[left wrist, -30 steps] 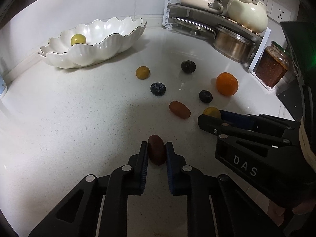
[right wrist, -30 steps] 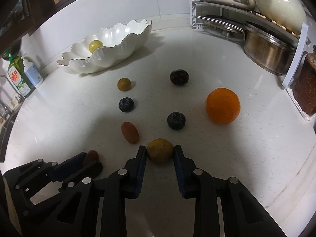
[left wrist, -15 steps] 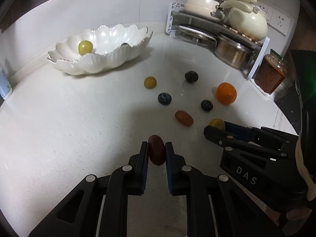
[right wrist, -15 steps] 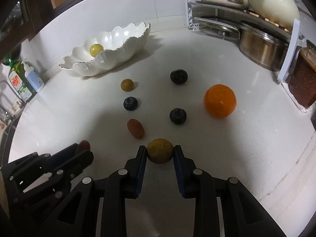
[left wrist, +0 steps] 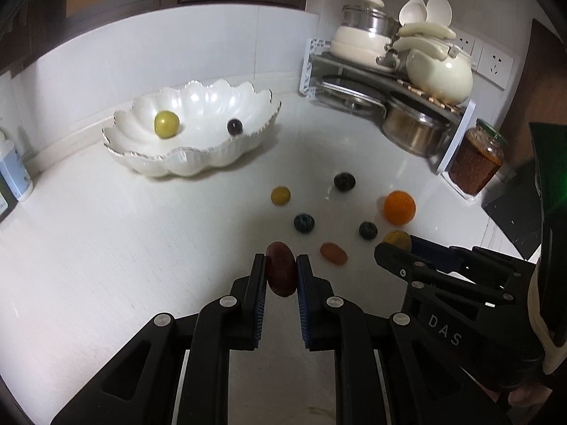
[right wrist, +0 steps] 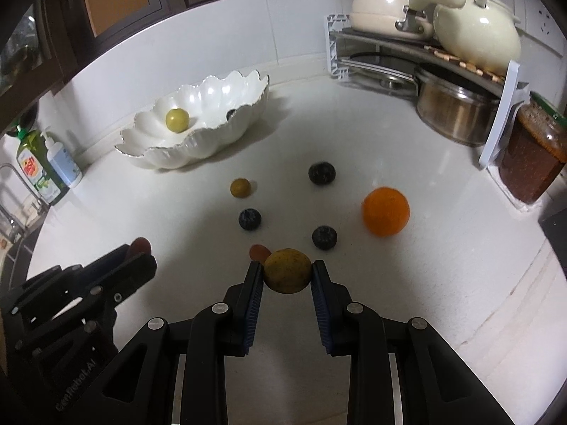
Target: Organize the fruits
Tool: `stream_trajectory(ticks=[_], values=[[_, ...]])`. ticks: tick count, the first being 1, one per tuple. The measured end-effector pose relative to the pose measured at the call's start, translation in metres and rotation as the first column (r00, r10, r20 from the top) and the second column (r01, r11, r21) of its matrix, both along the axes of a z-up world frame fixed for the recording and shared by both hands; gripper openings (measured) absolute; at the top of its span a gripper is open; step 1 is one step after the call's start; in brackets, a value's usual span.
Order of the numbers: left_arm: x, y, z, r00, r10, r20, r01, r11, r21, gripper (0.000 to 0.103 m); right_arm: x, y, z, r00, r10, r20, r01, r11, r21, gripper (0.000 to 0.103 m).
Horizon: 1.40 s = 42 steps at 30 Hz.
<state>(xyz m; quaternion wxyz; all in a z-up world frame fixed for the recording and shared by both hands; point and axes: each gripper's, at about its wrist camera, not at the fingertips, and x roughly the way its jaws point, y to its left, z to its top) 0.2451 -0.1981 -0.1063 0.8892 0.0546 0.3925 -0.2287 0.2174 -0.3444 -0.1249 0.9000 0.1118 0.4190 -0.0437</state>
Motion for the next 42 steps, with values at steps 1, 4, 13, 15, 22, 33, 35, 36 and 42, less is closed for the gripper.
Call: stream_trajectory(ticks=[1, 4, 13, 15, 22, 33, 35, 36, 42], values=[[0.001, 0.001, 0.003, 1.000, -0.002, 0.006, 0.002, 1.000, -0.001, 0.018, 0.000, 0.000, 0.003, 1.000, -0.004, 0.004, 0.004, 1.000, 0.002, 0.029], [0.005, 0.003, 0.013, 1.000, -0.006, 0.024, 0.006, 1.000, -0.008, 0.018, 0.001, 0.002, 0.011, 1.000, -0.009, 0.016, 0.009, 1.000, 0.006, 0.029], [0.015, 0.009, 0.040, 0.997, -0.024, 0.069, 0.026, 0.999, -0.031, 0.018, 0.008, 0.012, 0.039, 0.997, -0.024, 0.068, 0.024, 1.000, -0.005, 0.029], [0.016, 0.011, 0.046, 0.996, -0.027, 0.084, 0.030, 0.999, -0.037, 0.018, 0.009, 0.013, 0.045, 0.997, -0.028, 0.079, 0.029, 1.000, -0.009, 0.029], [0.023, 0.017, 0.065, 0.992, -0.041, 0.116, 0.048, 0.997, -0.065, 0.018, 0.014, 0.019, 0.063, 0.993, -0.044, 0.111, 0.046, 0.999, -0.011, 0.029], [0.043, 0.041, 0.090, 0.986, -0.015, 0.167, 0.032, 0.995, -0.100, 0.018, 0.031, 0.039, 0.089, 0.984, -0.036, 0.172, 0.040, 0.999, -0.018, 0.029], [0.047, 0.044, 0.092, 0.985, -0.009, 0.175, 0.027, 0.995, -0.100, 0.018, 0.037, 0.044, 0.094, 0.983, -0.031, 0.183, 0.035, 0.999, -0.020, 0.029], [0.050, 0.047, 0.094, 0.984, -0.007, 0.180, 0.025, 0.995, -0.100, 0.018, 0.040, 0.046, 0.096, 0.982, -0.028, 0.189, 0.032, 0.999, -0.021, 0.029], [0.070, 0.061, 0.102, 0.981, 0.012, 0.193, 0.007, 0.995, -0.098, 0.018, 0.059, 0.059, 0.106, 0.976, -0.015, 0.216, 0.021, 0.999, -0.024, 0.029]])
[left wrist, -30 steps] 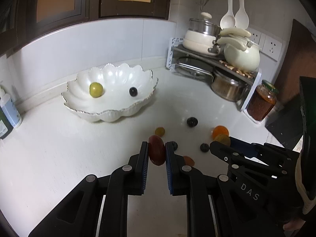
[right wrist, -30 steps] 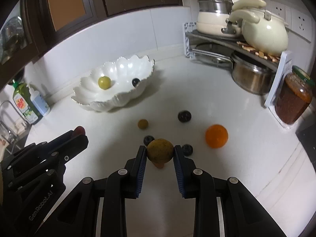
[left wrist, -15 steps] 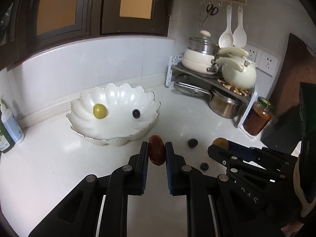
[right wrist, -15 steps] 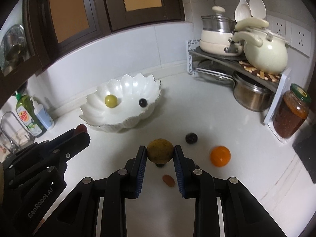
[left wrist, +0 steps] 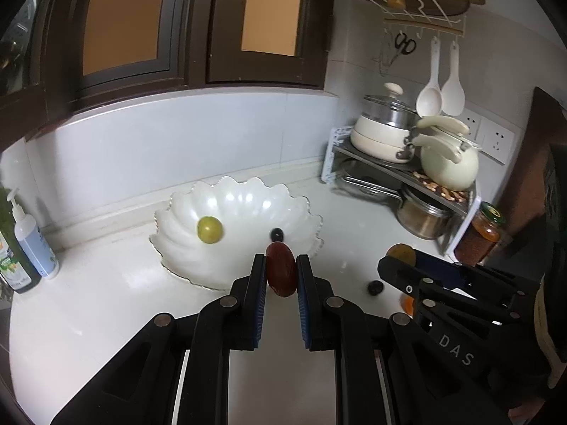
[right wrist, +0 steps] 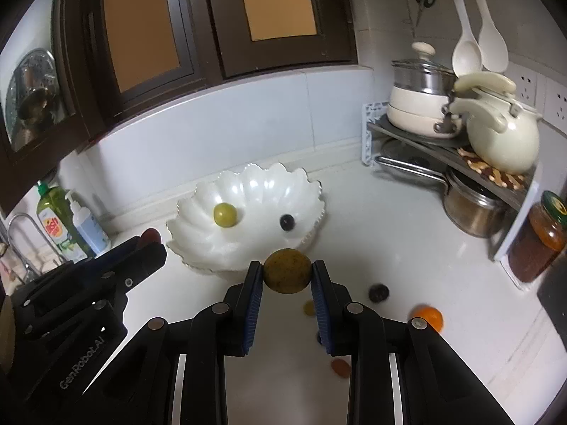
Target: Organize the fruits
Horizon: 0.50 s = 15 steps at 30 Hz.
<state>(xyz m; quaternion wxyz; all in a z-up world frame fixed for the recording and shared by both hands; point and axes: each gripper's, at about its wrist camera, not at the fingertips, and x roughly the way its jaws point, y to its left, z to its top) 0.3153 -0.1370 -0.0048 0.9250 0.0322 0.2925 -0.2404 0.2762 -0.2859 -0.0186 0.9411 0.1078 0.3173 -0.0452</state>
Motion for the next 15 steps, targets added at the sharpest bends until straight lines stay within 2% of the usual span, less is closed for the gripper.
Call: stream_trajectory(ticks=[15], values=[[0.052, 0.021, 0.006, 0.999, 0.038, 0.010, -0.038, 0.999, 0.033, 0.018, 0.056, 0.020, 0.007, 1.000, 0.025, 0.004, -0.025, 1.000, -0.007, 0.029]])
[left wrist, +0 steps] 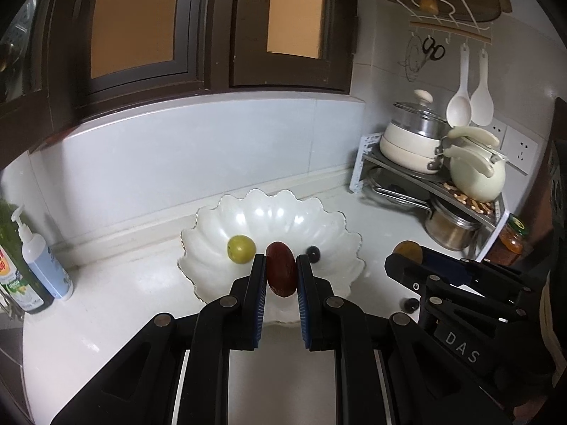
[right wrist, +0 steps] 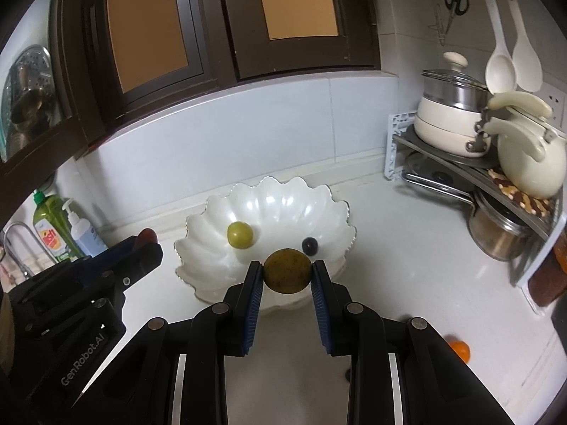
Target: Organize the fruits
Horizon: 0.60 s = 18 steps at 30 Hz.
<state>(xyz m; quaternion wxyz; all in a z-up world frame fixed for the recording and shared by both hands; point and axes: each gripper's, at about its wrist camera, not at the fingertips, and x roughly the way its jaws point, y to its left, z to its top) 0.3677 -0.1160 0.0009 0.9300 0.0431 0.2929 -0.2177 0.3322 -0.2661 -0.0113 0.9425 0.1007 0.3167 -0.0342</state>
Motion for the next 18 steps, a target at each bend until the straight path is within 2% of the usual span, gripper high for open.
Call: stream_trajectory(ticks=[12, 18], values=[[0.051, 0.001, -0.003, 0.999, 0.025, -0.038, -0.024, 0.999, 0.038, 0.018, 0.056, 0.001, 0.000, 0.999, 0.025, -0.047, -0.025, 1.000, 0.001, 0.029], [0.079, -0.003, -0.011, 0.996, 0.031, -0.080, -0.025, 0.997, 0.070, 0.018, 0.086, 0.001, -0.011, 0.992, 0.041, -0.118, -0.041, 0.999, -0.002, 0.029]])
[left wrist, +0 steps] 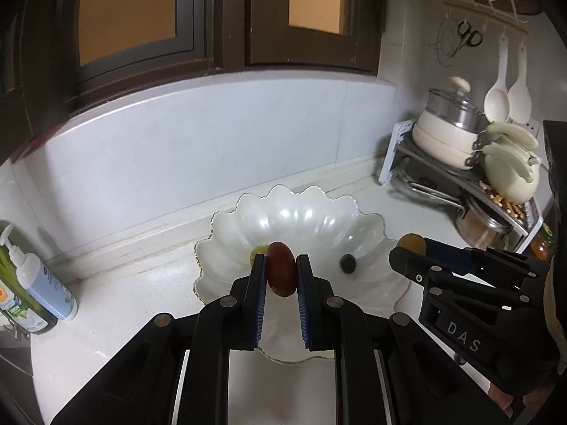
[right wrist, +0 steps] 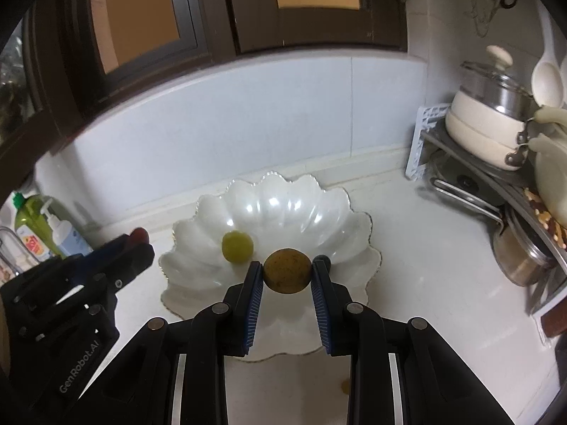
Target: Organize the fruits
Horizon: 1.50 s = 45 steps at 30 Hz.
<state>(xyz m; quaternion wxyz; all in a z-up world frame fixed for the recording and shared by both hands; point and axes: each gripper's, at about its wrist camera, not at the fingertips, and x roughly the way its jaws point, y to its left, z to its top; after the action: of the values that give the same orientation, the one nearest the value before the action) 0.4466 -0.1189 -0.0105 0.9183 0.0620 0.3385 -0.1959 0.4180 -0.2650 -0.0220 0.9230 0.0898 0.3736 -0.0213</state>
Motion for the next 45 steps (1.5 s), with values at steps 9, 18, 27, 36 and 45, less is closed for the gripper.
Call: stream_trajectory(ticks=[9, 18, 27, 36, 45], values=[[0.038, -0.008, -0.023, 0.996, 0.006, -0.092, -0.002, 0.999, 0.045, 0.018, 0.038, -0.004, -0.025, 0.992, 0.021, -0.124, -0.019, 1.000, 0.015, 0.029], [0.065, -0.014, -0.055, 0.979, -0.012, -0.205, 0.030, 0.996, 0.083, 0.018, 0.058, -0.005, -0.051, 0.976, 0.038, -0.216, -0.031, 0.999, 0.039, 0.029], [0.079, -0.022, -0.077, 0.963, -0.018, -0.270, 0.054, 0.991, 0.126, 0.018, 0.071, -0.006, -0.076, 0.954, 0.038, -0.297, -0.029, 0.999, 0.034, 0.029], [0.082, -0.027, -0.086, 0.956, -0.020, -0.294, 0.073, 0.983, 0.170, 0.032, 0.076, -0.008, -0.085, 0.943, 0.034, -0.330, -0.029, 0.999, 0.018, 0.031], [0.074, -0.018, -0.073, 0.968, 0.000, -0.250, 0.045, 0.984, 0.175, 0.045, 0.064, -0.009, -0.072, 0.955, 0.018, -0.297, -0.023, 1.000, -0.015, 0.046]])
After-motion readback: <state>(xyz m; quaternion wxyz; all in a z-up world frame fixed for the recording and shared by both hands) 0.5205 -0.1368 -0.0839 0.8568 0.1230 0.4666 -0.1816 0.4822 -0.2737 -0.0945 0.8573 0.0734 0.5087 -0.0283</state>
